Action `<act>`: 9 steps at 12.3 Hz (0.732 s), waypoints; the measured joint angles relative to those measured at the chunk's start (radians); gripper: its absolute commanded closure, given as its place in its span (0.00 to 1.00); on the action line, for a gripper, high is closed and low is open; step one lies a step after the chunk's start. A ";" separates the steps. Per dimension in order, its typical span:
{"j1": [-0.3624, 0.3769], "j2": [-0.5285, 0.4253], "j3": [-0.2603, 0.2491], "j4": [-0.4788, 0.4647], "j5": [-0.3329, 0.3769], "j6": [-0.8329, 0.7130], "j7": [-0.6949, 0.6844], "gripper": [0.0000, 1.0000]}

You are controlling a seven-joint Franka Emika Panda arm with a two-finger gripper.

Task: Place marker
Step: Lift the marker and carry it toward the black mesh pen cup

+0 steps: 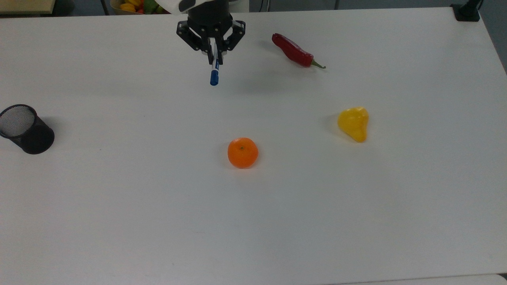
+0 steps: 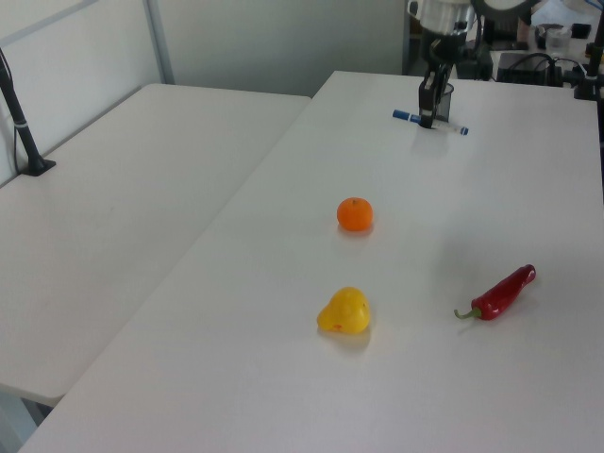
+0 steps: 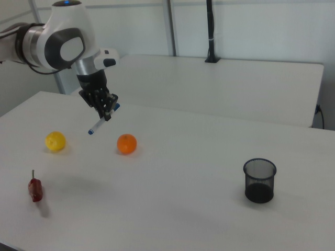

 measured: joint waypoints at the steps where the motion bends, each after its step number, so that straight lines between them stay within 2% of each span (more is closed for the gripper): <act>1: -0.001 -0.004 -0.013 0.016 0.008 -0.013 0.000 1.00; 6: -0.039 -0.023 -0.057 0.088 0.044 -0.012 -0.005 1.00; 8: -0.049 -0.026 -0.081 0.099 0.044 0.053 -0.005 1.00; 9: -0.053 -0.025 -0.108 0.098 0.044 0.113 -0.007 1.00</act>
